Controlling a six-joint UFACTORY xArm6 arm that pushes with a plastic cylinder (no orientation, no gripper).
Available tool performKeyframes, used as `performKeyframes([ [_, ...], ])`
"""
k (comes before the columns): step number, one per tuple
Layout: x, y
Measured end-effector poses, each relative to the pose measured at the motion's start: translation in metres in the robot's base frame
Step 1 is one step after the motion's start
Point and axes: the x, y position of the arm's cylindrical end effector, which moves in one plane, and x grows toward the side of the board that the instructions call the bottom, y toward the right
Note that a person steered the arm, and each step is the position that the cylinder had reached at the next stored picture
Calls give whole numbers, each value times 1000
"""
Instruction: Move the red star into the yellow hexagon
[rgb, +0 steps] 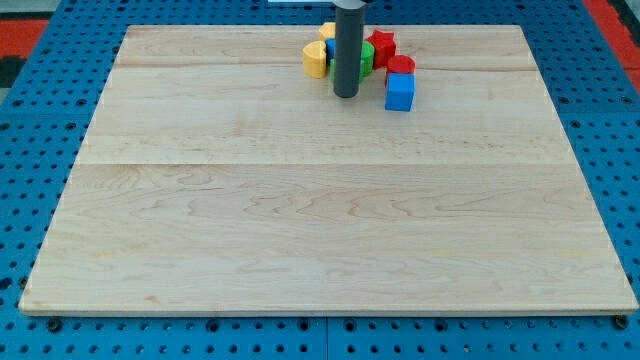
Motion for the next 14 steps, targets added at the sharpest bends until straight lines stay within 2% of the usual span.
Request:
performKeyframes([
  [1,36,-2],
  [2,87,33],
  [3,96,85],
  [4,56,114],
  [5,14,82],
  [6,0,60],
  [7,34,88],
  [8,19,127],
  [9,-10,127],
  [11,-39,69],
  [12,-31,82],
  [13,-55,116],
  [14,-76,117],
])
